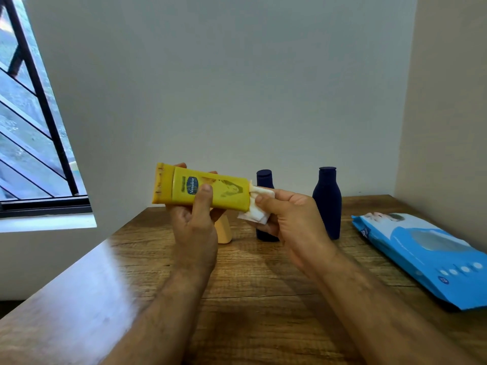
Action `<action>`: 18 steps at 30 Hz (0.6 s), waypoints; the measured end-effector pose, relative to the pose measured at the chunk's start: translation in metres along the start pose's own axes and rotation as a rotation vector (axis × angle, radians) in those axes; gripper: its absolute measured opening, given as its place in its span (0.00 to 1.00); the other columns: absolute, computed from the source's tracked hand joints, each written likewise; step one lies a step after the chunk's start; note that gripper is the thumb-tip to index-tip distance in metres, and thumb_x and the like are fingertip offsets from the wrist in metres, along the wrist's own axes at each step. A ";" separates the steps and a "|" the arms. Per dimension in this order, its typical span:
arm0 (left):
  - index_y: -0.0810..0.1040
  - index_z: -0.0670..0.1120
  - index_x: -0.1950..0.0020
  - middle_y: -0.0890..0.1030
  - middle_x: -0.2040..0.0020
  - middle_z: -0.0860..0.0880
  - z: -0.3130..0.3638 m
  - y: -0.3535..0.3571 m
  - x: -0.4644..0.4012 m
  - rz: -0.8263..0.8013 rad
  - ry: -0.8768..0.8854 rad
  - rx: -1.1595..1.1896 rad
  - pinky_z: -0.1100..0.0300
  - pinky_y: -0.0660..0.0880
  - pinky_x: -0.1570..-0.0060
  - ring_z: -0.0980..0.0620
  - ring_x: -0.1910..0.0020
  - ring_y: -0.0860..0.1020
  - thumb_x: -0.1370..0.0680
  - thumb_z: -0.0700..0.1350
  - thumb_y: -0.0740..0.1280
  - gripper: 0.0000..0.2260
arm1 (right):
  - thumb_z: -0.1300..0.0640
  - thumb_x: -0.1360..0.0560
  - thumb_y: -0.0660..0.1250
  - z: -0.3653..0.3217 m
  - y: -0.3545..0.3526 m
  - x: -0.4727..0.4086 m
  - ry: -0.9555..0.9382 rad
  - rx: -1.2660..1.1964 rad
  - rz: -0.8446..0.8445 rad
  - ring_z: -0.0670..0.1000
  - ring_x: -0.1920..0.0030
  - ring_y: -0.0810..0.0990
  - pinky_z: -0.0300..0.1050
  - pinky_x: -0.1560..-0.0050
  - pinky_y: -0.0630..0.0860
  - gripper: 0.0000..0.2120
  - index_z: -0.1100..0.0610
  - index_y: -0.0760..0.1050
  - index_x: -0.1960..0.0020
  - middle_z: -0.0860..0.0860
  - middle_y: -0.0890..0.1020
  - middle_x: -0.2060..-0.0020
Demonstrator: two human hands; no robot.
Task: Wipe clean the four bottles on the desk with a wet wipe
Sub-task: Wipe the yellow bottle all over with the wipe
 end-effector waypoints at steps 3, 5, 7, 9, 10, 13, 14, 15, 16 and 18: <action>0.72 0.59 0.36 0.85 0.45 0.50 -0.001 0.001 0.001 -0.035 -0.016 -0.011 0.54 0.82 0.49 0.49 0.41 0.83 0.17 0.41 0.63 0.15 | 0.61 0.24 0.69 0.000 -0.002 -0.002 -0.044 0.074 0.048 0.54 0.50 0.85 0.56 0.47 0.81 0.10 0.59 0.81 0.43 0.54 0.86 0.52; 0.72 0.58 0.35 0.86 0.45 0.49 -0.001 0.003 0.002 -0.063 -0.006 -0.028 0.55 0.82 0.52 0.49 0.42 0.83 0.18 0.43 0.64 0.14 | 0.59 0.23 0.68 0.000 -0.001 -0.002 -0.085 0.108 0.069 0.52 0.49 0.85 0.56 0.46 0.81 0.10 0.57 0.81 0.42 0.52 0.86 0.52; 0.71 0.58 0.35 0.86 0.44 0.49 0.000 0.003 0.001 -0.077 0.011 -0.035 0.55 0.82 0.54 0.49 0.42 0.83 0.20 0.46 0.64 0.15 | 0.58 0.22 0.66 -0.003 0.002 -0.001 -0.117 0.107 0.063 0.51 0.48 0.84 0.55 0.45 0.80 0.11 0.56 0.81 0.41 0.51 0.86 0.51; 0.70 0.58 0.34 0.85 0.44 0.49 0.001 0.003 0.000 -0.066 0.026 -0.035 0.54 0.82 0.55 0.49 0.42 0.83 0.19 0.46 0.64 0.14 | 0.58 0.22 0.66 -0.007 0.004 0.002 -0.151 0.117 0.035 0.50 0.46 0.84 0.55 0.44 0.81 0.12 0.56 0.80 0.39 0.52 0.85 0.49; 0.69 0.56 0.34 0.85 0.44 0.49 0.003 0.003 -0.002 -0.040 0.025 -0.025 0.54 0.82 0.56 0.48 0.42 0.83 0.18 0.45 0.64 0.14 | 0.59 0.22 0.67 -0.008 0.005 0.004 -0.172 0.149 0.013 0.50 0.46 0.83 0.54 0.45 0.81 0.13 0.56 0.80 0.39 0.52 0.85 0.49; 0.66 0.46 0.28 0.86 0.45 0.47 0.007 -0.003 -0.010 0.106 -0.032 0.075 0.54 0.82 0.58 0.48 0.44 0.84 0.16 0.43 0.62 0.16 | 0.63 0.24 0.68 -0.011 0.012 0.013 -0.213 0.268 -0.099 0.48 0.49 0.84 0.49 0.48 0.82 0.13 0.56 0.80 0.40 0.51 0.85 0.49; 0.66 0.44 0.28 0.86 0.46 0.47 0.008 -0.005 -0.013 0.146 -0.049 0.113 0.54 0.82 0.59 0.48 0.45 0.85 0.16 0.43 0.62 0.17 | 0.63 0.24 0.68 -0.012 0.015 0.016 -0.224 0.286 -0.125 0.48 0.50 0.85 0.47 0.50 0.83 0.13 0.55 0.81 0.41 0.51 0.86 0.50; 0.66 0.44 0.28 0.85 0.47 0.46 0.009 -0.007 -0.015 0.170 -0.059 0.137 0.54 0.82 0.59 0.48 0.46 0.85 0.16 0.43 0.62 0.17 | 0.64 0.24 0.69 -0.012 0.016 0.018 -0.243 0.293 -0.127 0.47 0.52 0.85 0.46 0.52 0.83 0.13 0.53 0.81 0.41 0.51 0.86 0.52; 0.66 0.44 0.28 0.85 0.46 0.45 0.009 -0.008 -0.016 0.176 -0.063 0.138 0.54 0.82 0.60 0.48 0.46 0.85 0.16 0.42 0.63 0.17 | 0.63 0.24 0.69 -0.013 0.016 0.019 -0.270 0.294 -0.105 0.48 0.53 0.85 0.46 0.53 0.83 0.13 0.52 0.80 0.42 0.51 0.86 0.54; 0.66 0.44 0.29 0.84 0.45 0.45 0.010 -0.009 -0.016 0.159 -0.046 0.085 0.55 0.82 0.60 0.48 0.47 0.85 0.17 0.42 0.63 0.17 | 0.61 0.24 0.69 -0.016 0.012 0.018 -0.325 0.302 -0.011 0.50 0.56 0.86 0.51 0.55 0.84 0.09 0.51 0.78 0.45 0.53 0.86 0.57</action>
Point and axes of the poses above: each hand's wrist, its own x-axis away from the middle knuckle, its own y-axis out of the palm, z = x × y, the point moved 3 cm from there along -x, towards the middle knuckle
